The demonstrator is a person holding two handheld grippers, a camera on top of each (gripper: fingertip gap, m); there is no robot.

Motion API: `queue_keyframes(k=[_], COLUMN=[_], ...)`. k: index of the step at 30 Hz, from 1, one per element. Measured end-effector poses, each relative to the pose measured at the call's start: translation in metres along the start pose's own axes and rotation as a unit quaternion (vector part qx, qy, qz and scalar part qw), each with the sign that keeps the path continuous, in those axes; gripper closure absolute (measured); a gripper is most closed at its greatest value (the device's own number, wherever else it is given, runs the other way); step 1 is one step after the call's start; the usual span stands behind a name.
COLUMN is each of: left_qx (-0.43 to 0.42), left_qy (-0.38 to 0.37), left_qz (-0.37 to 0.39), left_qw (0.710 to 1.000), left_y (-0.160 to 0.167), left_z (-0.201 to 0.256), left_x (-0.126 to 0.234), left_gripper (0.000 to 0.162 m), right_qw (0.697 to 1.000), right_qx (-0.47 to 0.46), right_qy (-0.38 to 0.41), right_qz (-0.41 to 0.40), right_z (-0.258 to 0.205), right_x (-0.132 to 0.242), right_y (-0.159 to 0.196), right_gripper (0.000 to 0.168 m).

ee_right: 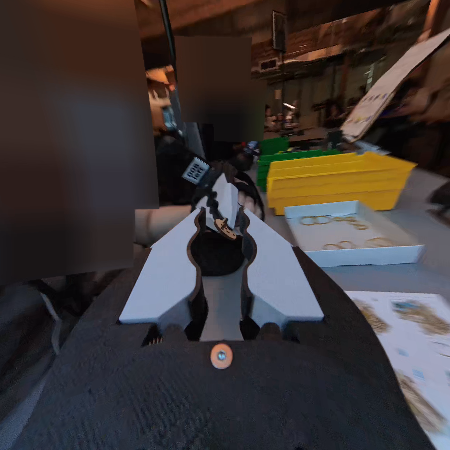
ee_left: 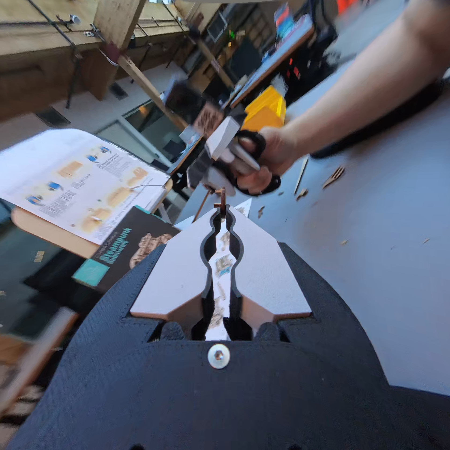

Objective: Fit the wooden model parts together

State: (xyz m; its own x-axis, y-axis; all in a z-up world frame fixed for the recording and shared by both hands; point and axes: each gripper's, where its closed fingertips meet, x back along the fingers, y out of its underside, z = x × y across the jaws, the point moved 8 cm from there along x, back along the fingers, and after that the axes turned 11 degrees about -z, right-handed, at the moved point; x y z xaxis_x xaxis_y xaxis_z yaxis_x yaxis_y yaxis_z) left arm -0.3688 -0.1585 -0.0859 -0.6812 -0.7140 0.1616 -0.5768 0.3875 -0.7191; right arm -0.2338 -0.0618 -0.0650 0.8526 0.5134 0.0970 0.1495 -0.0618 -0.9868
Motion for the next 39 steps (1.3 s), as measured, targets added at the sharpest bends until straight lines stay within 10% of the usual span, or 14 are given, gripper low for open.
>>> queue_keyframes(k=[6,13,39], left_qx=[-0.153,-0.226,-0.262], left_qy=[-0.069,-0.12,-0.107], left_qz=[-0.08,-0.094,-0.101], left_qw=[0.983,0.962,0.954], left_y=[0.006,0.002,0.001], left_z=[0.013,0.015,0.023], left_x=[-0.011,-0.01,-0.013], left_gripper=[0.161,0.161,0.161], right_qw=[0.922,0.966,0.955], right_qx=[0.285,0.101,0.126], right_qy=[0.209,0.203,0.196], right_qz=[-0.158,-0.126,-0.182], right_z=[-0.042,-0.023,-0.025], right_x=[-0.002,0.001,-0.004], right_y=[0.011,0.009,0.015], right_gripper=[0.165,0.164,0.168])
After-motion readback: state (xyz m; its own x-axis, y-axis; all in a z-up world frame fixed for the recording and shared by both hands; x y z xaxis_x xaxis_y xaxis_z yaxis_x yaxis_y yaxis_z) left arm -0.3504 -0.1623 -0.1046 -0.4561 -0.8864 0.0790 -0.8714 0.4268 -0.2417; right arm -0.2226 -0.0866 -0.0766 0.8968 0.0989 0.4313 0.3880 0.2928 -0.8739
